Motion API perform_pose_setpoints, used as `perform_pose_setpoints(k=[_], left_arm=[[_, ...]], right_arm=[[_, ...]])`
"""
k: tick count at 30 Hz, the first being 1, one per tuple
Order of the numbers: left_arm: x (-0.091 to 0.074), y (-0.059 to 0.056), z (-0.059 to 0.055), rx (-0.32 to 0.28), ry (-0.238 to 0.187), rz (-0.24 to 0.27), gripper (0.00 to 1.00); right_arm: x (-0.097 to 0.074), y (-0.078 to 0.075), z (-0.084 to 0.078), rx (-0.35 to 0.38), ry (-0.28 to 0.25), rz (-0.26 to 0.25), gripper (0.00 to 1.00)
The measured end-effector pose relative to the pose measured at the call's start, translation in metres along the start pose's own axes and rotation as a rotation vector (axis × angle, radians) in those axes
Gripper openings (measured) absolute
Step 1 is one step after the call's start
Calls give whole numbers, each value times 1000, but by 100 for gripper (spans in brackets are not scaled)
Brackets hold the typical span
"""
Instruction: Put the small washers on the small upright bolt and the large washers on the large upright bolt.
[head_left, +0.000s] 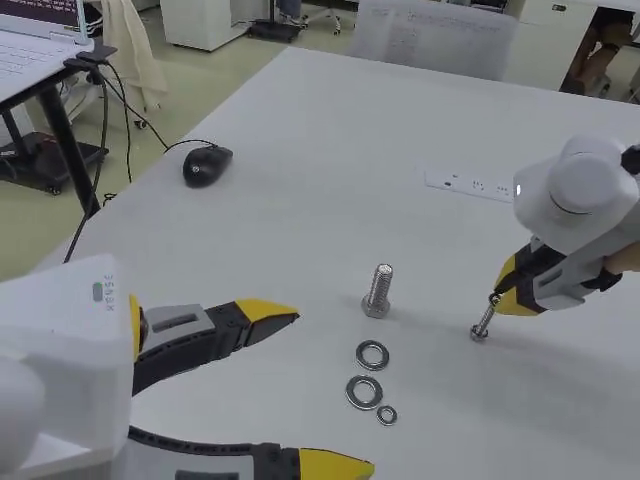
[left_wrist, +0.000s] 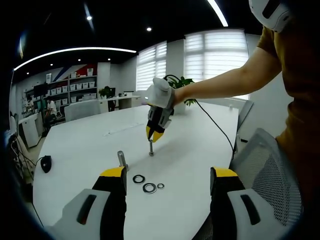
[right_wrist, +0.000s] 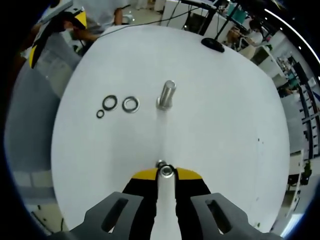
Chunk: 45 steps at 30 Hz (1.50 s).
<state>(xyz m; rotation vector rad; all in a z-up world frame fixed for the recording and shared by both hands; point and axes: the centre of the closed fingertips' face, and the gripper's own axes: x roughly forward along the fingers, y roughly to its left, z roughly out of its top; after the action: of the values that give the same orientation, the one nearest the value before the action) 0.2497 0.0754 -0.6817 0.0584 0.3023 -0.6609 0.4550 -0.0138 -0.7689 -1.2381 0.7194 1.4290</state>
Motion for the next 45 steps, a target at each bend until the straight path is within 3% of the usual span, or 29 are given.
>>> perform_pose_setpoints(k=[15,32,38,45], left_arm=[[1,-1,-1,-6,13,-2,67],[2,6,-7,-23,28,-3,67],[3,6,-7,-23,35,-4,67],[2,5,-3,-10,34,-3,67]], right_arm=[[18,2,-5,2,-6,15,12],[45,7,-13,7,-3,42,13],[43,7,-12,14,-14,46,15],[26,7,-13,17,-19,24,15]])
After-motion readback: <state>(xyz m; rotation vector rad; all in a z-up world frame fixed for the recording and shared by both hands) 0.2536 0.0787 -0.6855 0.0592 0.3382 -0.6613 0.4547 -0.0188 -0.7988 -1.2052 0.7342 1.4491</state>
